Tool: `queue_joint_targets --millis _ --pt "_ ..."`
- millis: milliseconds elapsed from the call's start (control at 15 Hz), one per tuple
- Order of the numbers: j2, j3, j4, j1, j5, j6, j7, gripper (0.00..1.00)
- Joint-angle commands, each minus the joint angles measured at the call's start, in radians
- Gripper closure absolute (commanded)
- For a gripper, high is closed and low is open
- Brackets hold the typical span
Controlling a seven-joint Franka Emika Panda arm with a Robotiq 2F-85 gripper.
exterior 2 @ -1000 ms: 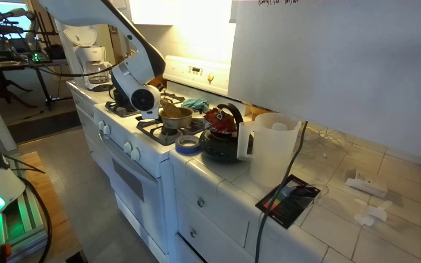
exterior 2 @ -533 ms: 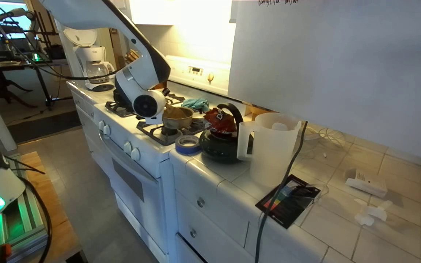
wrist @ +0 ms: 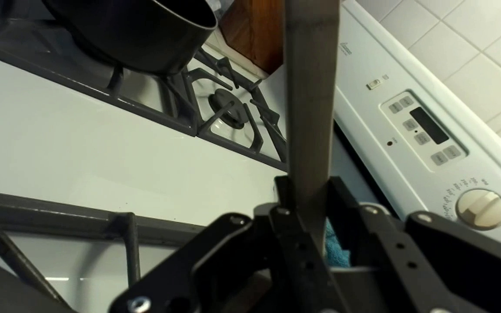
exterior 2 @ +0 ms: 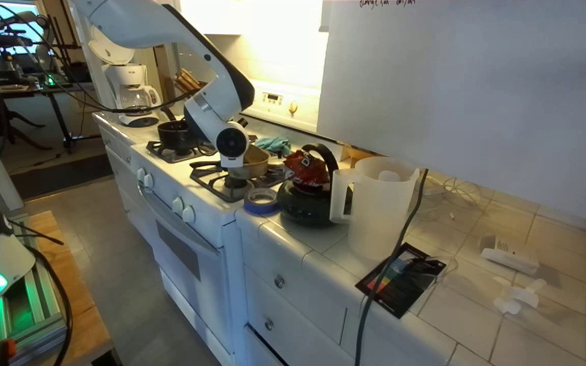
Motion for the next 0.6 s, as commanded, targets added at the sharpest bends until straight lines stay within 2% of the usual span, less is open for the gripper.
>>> queue_joint_targets --millis 0,267,533 --pt "0.029 0.014 0.054 -0.004 -0.061 -0.057 0.08 0.94" --pt "-0.021 0.016 -0.016 -0.008 -0.085 -0.128 0.11 0.94" --pt "-0.059 -0.003 -0.105 -0.014 -0.072 -0.122 0.129 0.94"
